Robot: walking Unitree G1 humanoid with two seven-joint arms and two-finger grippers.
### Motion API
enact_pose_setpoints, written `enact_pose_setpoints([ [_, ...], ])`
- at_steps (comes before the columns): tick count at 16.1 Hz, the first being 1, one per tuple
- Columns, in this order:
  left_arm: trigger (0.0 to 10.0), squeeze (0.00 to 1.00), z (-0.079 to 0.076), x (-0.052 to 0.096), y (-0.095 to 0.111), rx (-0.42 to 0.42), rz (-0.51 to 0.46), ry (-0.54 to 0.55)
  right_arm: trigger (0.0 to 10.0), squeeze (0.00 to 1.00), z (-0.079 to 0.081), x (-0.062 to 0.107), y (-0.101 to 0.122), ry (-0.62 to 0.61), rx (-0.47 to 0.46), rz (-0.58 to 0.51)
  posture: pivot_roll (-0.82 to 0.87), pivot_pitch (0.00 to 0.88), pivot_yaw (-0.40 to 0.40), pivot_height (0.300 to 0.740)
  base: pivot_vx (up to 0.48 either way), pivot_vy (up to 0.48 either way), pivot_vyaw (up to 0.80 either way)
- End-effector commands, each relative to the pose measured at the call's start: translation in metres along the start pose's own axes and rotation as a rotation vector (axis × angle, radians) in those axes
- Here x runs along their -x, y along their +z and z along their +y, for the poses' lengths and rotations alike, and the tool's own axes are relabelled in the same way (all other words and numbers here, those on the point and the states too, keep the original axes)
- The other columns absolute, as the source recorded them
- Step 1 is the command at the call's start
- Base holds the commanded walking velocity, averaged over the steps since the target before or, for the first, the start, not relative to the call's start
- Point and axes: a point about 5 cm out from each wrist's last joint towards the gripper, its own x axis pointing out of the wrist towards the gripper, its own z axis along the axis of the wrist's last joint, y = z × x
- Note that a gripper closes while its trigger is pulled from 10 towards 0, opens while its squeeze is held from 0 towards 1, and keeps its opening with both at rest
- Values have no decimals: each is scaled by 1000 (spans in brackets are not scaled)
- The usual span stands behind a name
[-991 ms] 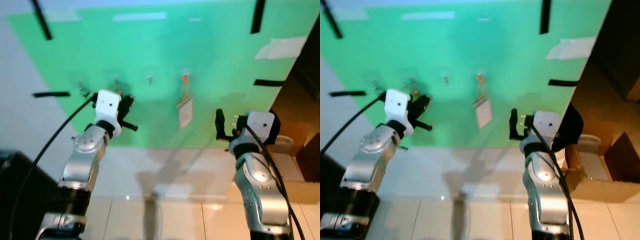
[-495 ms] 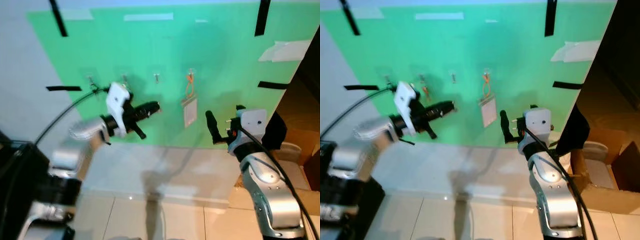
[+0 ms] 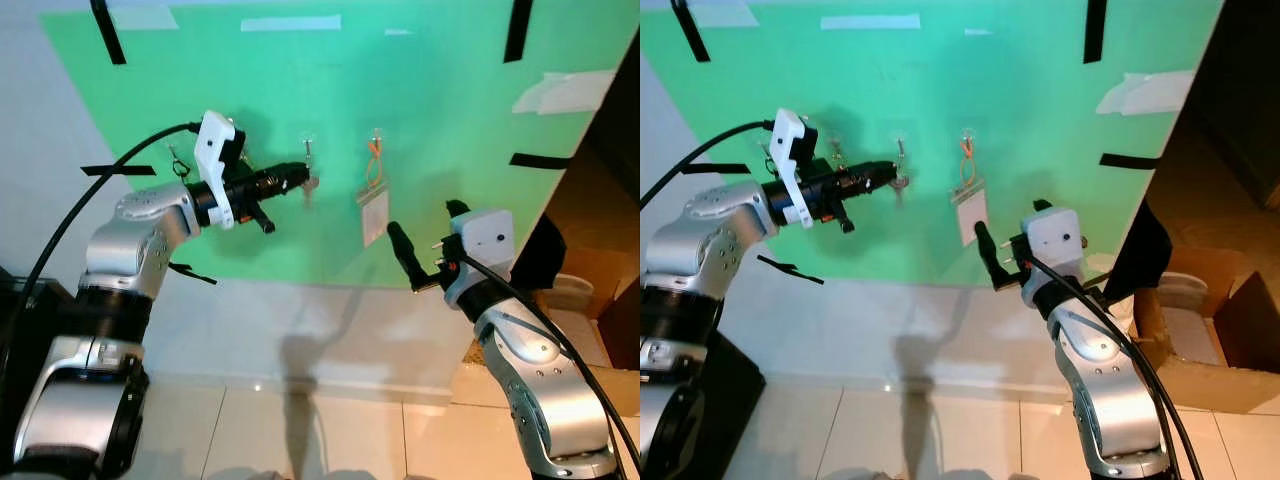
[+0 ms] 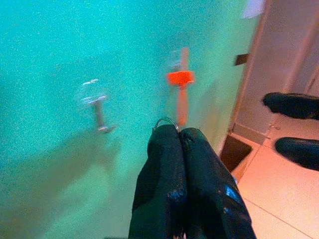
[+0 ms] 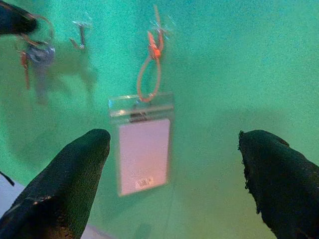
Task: Hang keys on a hook
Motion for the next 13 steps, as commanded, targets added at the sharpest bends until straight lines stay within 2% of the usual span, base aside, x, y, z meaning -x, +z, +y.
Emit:
enact_pose_setpoints([
  [1, 10000, 0, 6, 4, 10, -36, -11, 18, 10000, 0, 4, -1, 5, 25, -5, -16, -58, 0, 110, 740, 0, 0, 0],
  [5, 10000, 0, 18, -1, 14, -89, 13, 44, 10000, 0, 9, -3, 9, 41, -6, -21, -51, 0, 118, 740, 0, 0, 0],
  [9, 10000, 0, 21, -9, 22, -98, -12, 25, 10000, 0, 11, -4, 11, 35, -12, -29, -53, 0, 127, 740, 0, 0, 0],
  [13, 10000, 0, 26, -17, 27, -138, -19, 51, 10000, 0, 11, -5, 11, 29, -14, -30, -55, 0, 132, 740, 0, 0, 0],
])
